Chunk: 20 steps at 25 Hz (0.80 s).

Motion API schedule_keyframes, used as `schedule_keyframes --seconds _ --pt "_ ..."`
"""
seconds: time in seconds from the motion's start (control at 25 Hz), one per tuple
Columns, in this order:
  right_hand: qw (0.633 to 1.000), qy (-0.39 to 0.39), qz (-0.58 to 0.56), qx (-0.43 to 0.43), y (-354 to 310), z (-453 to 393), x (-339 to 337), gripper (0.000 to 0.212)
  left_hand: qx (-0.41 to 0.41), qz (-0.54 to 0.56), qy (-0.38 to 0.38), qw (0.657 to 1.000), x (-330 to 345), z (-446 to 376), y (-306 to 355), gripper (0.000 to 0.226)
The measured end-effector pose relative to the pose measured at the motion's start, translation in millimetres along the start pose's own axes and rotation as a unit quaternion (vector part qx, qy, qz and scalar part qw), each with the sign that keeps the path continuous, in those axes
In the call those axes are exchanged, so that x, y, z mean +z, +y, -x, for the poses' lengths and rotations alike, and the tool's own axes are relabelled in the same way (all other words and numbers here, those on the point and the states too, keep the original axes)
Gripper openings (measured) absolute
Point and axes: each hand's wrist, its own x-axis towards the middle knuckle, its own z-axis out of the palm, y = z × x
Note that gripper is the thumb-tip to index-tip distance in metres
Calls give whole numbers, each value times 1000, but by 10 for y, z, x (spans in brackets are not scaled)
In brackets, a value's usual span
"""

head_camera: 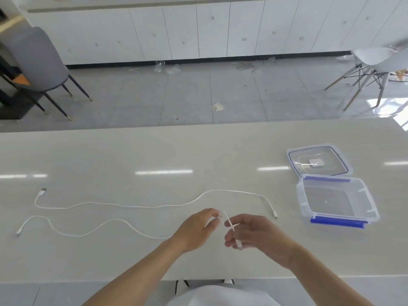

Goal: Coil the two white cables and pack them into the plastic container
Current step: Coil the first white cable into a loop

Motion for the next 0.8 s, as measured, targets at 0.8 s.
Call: schedule_keyframes --seconds 0.8 --pt "973 124 -109 -163 -359 -370 515 22 18 -47 1 999 -213 459 331 30"
